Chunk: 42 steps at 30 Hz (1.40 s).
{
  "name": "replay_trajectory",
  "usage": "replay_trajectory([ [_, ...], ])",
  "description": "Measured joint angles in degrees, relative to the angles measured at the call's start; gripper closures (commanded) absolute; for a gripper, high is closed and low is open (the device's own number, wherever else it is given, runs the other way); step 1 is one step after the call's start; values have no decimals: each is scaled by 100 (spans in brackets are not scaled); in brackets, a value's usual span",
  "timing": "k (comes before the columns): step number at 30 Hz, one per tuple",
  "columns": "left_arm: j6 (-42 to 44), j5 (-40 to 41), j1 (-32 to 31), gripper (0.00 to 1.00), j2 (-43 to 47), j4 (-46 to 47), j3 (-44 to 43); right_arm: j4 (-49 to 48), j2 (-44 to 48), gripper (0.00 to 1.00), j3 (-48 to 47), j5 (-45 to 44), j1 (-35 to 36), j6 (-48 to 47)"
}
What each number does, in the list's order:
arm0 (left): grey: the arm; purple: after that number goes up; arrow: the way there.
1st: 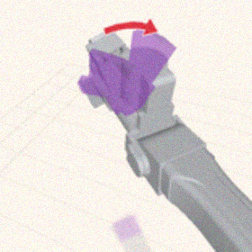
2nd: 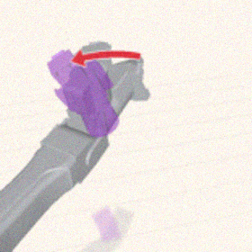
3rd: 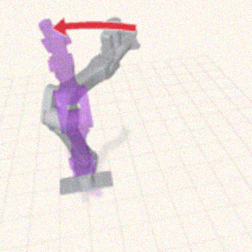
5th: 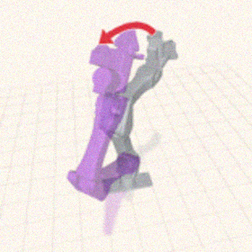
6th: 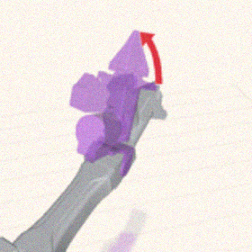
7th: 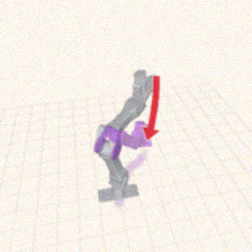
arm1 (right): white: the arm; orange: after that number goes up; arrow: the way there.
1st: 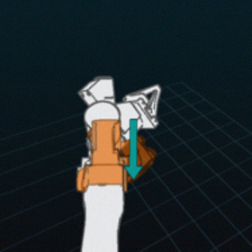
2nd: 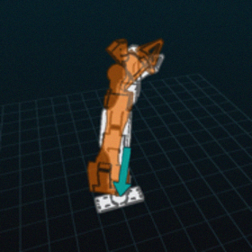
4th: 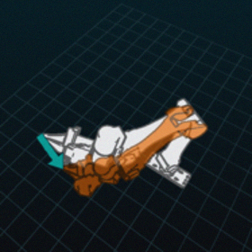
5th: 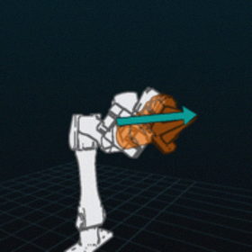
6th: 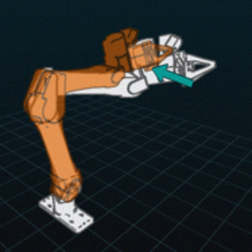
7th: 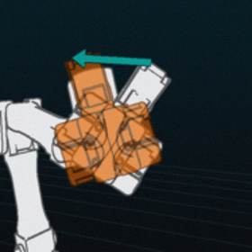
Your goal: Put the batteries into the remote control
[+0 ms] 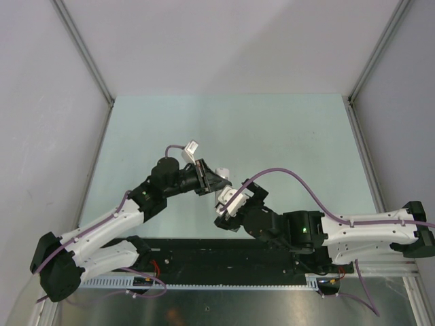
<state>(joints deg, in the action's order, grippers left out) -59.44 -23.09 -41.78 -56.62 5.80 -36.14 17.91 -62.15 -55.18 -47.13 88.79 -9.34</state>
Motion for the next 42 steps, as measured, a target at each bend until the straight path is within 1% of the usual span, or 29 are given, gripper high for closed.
replay_trajectory([
  [23,-2,46,-24,100,0,-216,0,-26,131,0,-2,-155,118,59],
  [30,-55,-457,-247,100,9,-363,-2,-68,131,0,-2,-612,28,50],
  [38,-144,-509,-223,100,28,-358,-9,-68,131,0,-2,-678,4,140],
  [42,-153,-437,-87,100,33,-361,-9,-31,203,0,-2,-553,-192,356],
])
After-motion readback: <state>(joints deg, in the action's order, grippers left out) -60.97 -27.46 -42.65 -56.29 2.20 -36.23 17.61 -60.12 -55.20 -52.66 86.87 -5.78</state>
